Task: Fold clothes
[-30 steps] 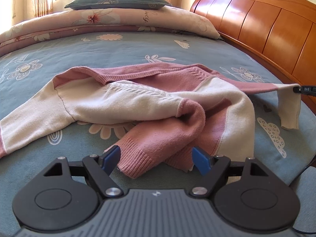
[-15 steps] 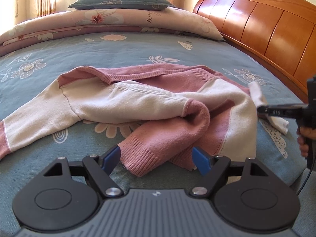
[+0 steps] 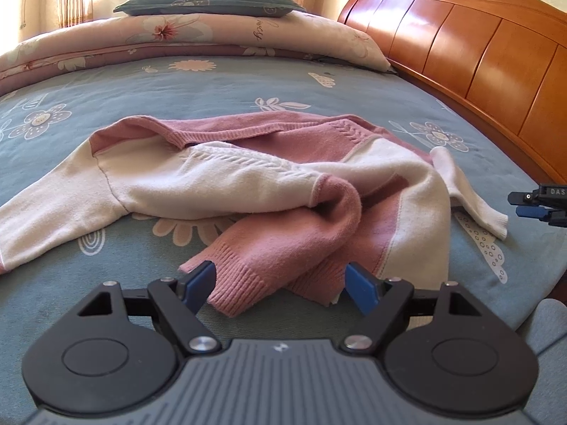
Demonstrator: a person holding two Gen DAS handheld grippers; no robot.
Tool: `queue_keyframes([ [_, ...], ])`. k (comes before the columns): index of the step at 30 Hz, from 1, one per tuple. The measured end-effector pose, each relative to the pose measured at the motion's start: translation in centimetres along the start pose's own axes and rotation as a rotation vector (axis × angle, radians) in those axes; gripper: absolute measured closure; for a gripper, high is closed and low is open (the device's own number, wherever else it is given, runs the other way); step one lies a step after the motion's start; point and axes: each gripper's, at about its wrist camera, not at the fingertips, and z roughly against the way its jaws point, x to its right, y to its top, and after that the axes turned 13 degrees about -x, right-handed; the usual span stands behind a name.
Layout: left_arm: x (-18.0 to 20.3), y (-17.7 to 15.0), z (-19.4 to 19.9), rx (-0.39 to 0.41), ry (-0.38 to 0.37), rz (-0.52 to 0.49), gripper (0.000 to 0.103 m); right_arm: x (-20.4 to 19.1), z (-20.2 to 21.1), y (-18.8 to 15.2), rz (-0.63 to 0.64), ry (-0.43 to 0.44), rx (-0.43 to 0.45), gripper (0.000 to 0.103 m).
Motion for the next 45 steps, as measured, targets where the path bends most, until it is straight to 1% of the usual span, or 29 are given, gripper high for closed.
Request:
queue_keyframes([
  [1, 0.1, 0.0, 0.1, 0.0, 0.0, -0.003, 0.023, 0.8, -0.4, 0.2, -0.037, 0.004, -0.001, 0.053],
  [3, 0.2, -0.1, 0.2, 0.0, -0.001, -0.008, 0.023, 1.5, -1.6, 0.5, -0.063, -0.029, -0.013, 0.053],
  [4, 0.2, -0.1, 0.2, -0.001, 0.002, -0.009, 0.023, 1.5, -2.2, 0.4, -0.053, -0.058, -0.016, 0.053],
  [7, -0.1, -0.2, 0.3, -0.004, 0.012, 0.001, 0.023, 1.5, -3.9, 0.0, -0.068, -0.06, -0.042, 0.053],
  [12, -0.7, 0.0, 0.2, -0.009, 0.026, 0.02, 0.023, 0.0, -4.7, -0.5, -0.018, -0.09, -0.022, 0.051],
  [14, -0.9, 0.0, 0.0, -0.012, 0.028, 0.025, 0.022, -1.0, -5.1, -0.7, 0.034, -0.122, -0.02, 0.051],
  [15, -0.9, 0.0, 0.0, -0.013, 0.027, 0.028, 0.023, -1.5, -5.2, -0.8, 0.063, -0.136, -0.019, 0.054],
  [16, -0.9, 0.0, -0.1, -0.015, 0.027, 0.028, 0.022, -1.9, -5.3, -0.9, 0.09, -0.148, -0.018, 0.06],
  [17, -1.0, -0.1, -0.1, -0.016, 0.029, 0.027, 0.023, -2.1, -5.4, -0.9, 0.099, -0.147, -0.02, 0.084],
  [18, -1.0, -0.1, -0.1, -0.018, 0.03, 0.026, 0.023, -1.9, -5.3, -0.8, 0.091, -0.137, -0.015, 0.089],
  [21, -1.1, -0.1, 0.0, -0.019, 0.033, 0.028, 0.023, -1.6, -4.8, -0.6, 0.067, -0.109, 0.001, 0.089],
  [25, -1.5, 0.0, 0.0, -0.019, 0.044, 0.037, 0.022, -1.0, -2.5, 0.4, 0.071, -0.137, 0.073, 0.089],
  [29, -1.6, 0.1, -0.1, -0.023, 0.044, 0.046, 0.022, 0.3, -0.1, 2.4, 0.071, -0.202, 0.136, 0.089],
  [33, -1.4, 0.2, -0.2, -0.029, 0.046, 0.038, 0.022, 2.6, 1.4, 4.3, 0.059, -0.299, 0.168, 0.089],
  [35, -1.3, 0.3, -0.2, -0.031, 0.048, 0.034, 0.022, 3.9, 1.7, 5.1, 0.047, -0.345, 0.172, 0.089],
  [38, -1.2, 0.4, -0.2, -0.032, 0.053, 0.032, 0.022, 6.1, 1.9, 5.9, 0.003, -0.384, 0.163, 0.089],
  [40, -1.1, 0.5, -0.2, -0.033, 0.056, 0.029, 0.022, 7.4, 1.8, 6.1, -0.036, -0.415, 0.155, 0.085],
  [41, -1.0, 0.5, -0.2, -0.034, 0.057, 0.027, 0.022, 7.9, 1.5, 6.1, -0.053, -0.426, 0.136, 0.085],
  [42, -0.9, 0.6, -0.2, -0.034, 0.057, 0.025, 0.022, 8.2, 1.2, 6.1, -0.065, -0.435, 0.122, 0.083],
  [44, -0.8, 0.6, -0.2, -0.036, 0.059, 0.019, 0.022, 8.0, 0.7, 5.7, -0.08, -0.478, 0.12, 0.079],
  [45, -0.8, 0.7, -0.2, -0.037, 0.061, 0.017, 0.022, 7.7, 0.5, 5.5, -0.084, -0.503, 0.13, 0.078],
])
